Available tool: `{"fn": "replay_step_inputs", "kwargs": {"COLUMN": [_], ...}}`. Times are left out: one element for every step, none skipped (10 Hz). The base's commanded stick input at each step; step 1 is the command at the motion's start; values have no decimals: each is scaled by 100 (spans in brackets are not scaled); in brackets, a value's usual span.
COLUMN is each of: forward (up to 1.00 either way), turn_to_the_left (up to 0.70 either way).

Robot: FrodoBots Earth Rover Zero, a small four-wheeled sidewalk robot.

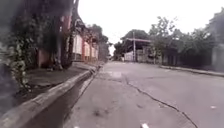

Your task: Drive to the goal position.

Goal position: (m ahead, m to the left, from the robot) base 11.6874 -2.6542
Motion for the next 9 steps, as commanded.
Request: {"fn": "replay_step_inputs", "kwargs": {"forward": [85, 85, 85, 85, 85, 85, 85, 85, 85], "turn_to_the_left": [0, 0, 0, 0, 0, 0, 0, 0, 0]}}
